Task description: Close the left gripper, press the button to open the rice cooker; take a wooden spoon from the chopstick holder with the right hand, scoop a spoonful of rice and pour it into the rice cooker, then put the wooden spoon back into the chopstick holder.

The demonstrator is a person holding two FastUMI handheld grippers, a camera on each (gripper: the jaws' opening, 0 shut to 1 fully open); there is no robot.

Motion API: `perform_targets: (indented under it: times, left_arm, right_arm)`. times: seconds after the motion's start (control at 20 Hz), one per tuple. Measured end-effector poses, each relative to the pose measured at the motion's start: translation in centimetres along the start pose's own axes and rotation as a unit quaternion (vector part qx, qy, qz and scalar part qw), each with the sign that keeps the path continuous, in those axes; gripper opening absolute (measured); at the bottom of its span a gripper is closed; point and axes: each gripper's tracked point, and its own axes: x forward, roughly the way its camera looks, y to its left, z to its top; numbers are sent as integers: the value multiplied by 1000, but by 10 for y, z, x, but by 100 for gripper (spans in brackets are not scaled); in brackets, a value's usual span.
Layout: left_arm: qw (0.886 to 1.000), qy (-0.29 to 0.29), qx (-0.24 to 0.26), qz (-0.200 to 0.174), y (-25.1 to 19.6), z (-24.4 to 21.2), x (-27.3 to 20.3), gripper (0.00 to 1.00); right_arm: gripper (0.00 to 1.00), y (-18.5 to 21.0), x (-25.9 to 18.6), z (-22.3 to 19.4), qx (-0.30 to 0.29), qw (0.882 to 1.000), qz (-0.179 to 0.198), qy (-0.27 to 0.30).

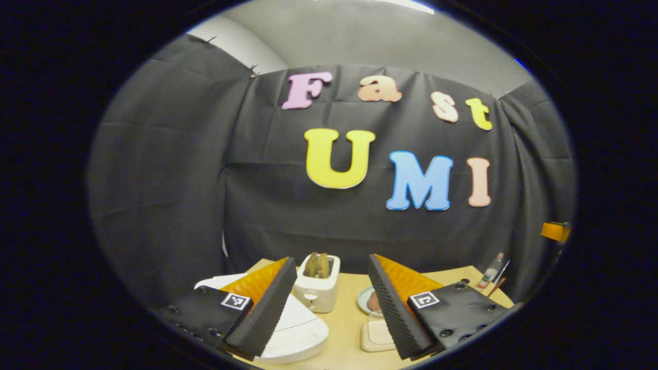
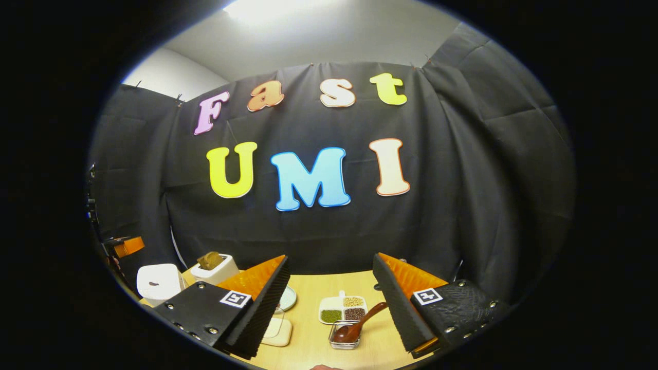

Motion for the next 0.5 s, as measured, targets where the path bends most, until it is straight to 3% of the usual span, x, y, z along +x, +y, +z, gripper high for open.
perform_targets:
  times: [0.25, 0.3, 0.5]
  left_arm:
    - [997, -50, -12, -49, -81, 65, -45, 96]
    - [996, -54, -22, -61, -94, 75, -55, 95]
    - [993, -69, -24, -88, -116, 109, -78, 98]
  right_arm:
    - [95, 41, -28, 49, 18, 999, 15, -40]
    - [99, 44, -35, 56, 19, 999, 14, -45]
    - [99, 63, -54, 81, 31, 998, 21, -57]
